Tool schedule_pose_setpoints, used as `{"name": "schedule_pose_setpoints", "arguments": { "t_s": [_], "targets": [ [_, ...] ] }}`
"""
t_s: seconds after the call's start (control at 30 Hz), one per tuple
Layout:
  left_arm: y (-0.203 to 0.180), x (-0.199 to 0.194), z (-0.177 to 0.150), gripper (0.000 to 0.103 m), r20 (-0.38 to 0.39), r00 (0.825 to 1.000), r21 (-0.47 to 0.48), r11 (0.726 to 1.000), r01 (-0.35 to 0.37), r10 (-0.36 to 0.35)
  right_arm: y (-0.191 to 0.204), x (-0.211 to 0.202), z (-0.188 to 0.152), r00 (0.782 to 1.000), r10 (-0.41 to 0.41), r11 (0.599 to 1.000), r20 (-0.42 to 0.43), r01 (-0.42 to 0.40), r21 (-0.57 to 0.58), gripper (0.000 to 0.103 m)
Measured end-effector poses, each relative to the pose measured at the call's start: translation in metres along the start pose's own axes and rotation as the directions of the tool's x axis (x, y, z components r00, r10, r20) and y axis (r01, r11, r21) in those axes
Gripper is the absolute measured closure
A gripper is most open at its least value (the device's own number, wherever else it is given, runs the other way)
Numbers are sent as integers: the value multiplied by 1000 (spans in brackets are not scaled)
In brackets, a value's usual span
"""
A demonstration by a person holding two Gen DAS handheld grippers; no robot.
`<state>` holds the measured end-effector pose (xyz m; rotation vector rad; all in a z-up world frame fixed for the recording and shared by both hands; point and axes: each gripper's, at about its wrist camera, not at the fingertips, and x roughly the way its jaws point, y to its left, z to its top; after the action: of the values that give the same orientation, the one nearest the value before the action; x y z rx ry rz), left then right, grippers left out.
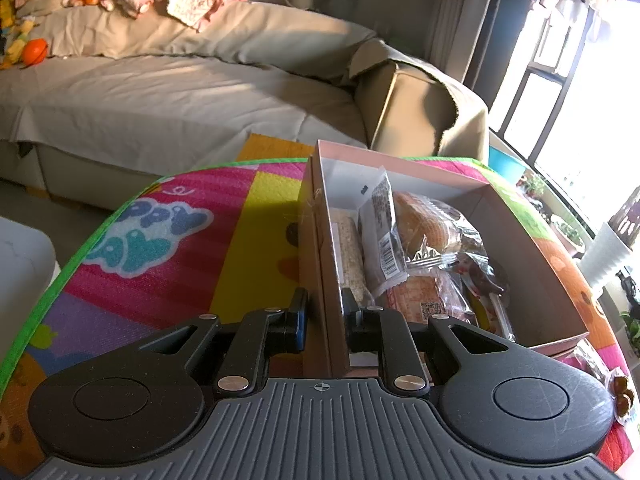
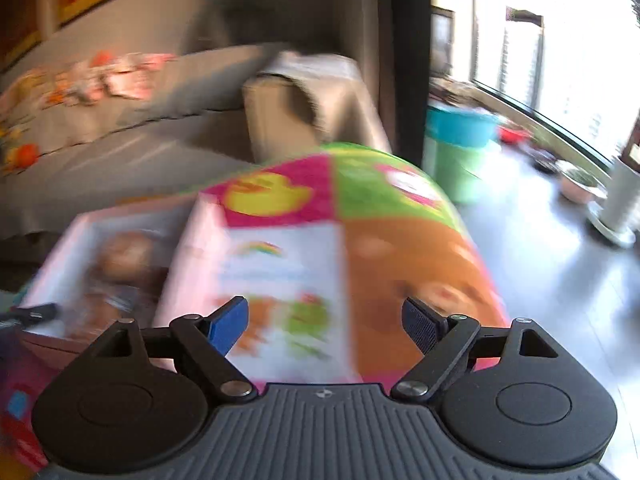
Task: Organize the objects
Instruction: 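Move the open right gripper toward the brown candy blister pack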
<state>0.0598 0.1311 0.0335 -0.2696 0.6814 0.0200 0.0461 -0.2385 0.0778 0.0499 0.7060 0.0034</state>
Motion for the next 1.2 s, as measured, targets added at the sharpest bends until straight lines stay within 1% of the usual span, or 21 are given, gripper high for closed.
{"name": "schedule_pose_setpoints", "arguments": {
  "t_s": [0.07, 0.13, 0.2, 0.23, 0.3, 0.33, 0.4, 0.53, 0.63, 0.73, 0.83, 0.87, 0.97, 1.03, 1.13, 1.2],
  "targets": [
    [0, 0, 0, 84, -1, 1000, 2, 1000, -3, 3, -21, 1, -12, 998, -52, 998, -26, 53, 42, 19],
    [0, 0, 0, 85, -2, 1000, 3, 1000, -4, 4, -37, 6, -26, 995, -84, 993, -60, 89, 72, 19],
    [0, 1, 0, 85, -4, 1000, 6, 1000, -7, 7, -45, 10, -37, 991, -99, 991, -84, 106, 81, 19],
    [0, 1, 0, 85, -4, 1000, 8, 1000, -8, 8, -48, 11, -43, 991, -91, 991, -100, 99, 87, 19],
    [0, 0, 0, 85, -4, 1000, 10, 1000, -12, 12, -49, 10, -51, 992, -45, 991, -120, 59, 120, 19],
    [0, 0, 0, 85, -4, 1000, 9, 1000, -13, 13, -49, 10, -55, 991, -8, 989, -135, 28, 145, 20],
    [-1, -1, -1, 85, -4, 1000, 10, 1000, -16, 16, -42, 8, -61, 988, 40, 987, -148, -15, 162, 20],
    [-2, -1, -1, 85, -4, 1000, 12, 1000, -18, 18, -10, 0, -66, 985, 105, 990, -141, -90, 106, 20],
    [-2, -1, -1, 85, -3, 1000, 11, 1000, -17, 17, 11, -3, -66, 977, 155, 988, -149, -149, 46, 20],
    [-2, -2, -1, 85, -3, 1000, 12, 1000, -16, 16, 31, -6, -69, 974, 175, 983, -146, -182, -38, 20],
    [-2, -2, -1, 85, -3, 1000, 12, 1000, -16, 16, 40, -9, -70, 967, 204, 973, -150, -217, -76, 20],
    [-2, -2, -2, 85, -3, 1000, 12, 1000, -16, 16, 40, -10, -70, 967, 203, 972, -151, -218, -87, 20],
    [-1, -2, -2, 84, -3, 1000, 11, 1000, -14, 14, 42, -10, -72, 976, 166, 973, -144, -185, -135, 20],
    [-2, -2, -2, 84, -3, 1000, 10, 1000, -14, 14, 42, -12, -71, 975, 171, 972, -144, -191, -139, 20],
    [-2, -2, -2, 84, -3, 1000, 11, 1000, -14, 14, 45, -11, -72, 963, 217, 964, -157, -237, -122, 19],
    [-2, -2, -2, 84, -3, 1000, 13, 1000, -13, 13, 48, -8, -75, 944, 275, 951, -180, -295, -92, 19]
  ]
}}
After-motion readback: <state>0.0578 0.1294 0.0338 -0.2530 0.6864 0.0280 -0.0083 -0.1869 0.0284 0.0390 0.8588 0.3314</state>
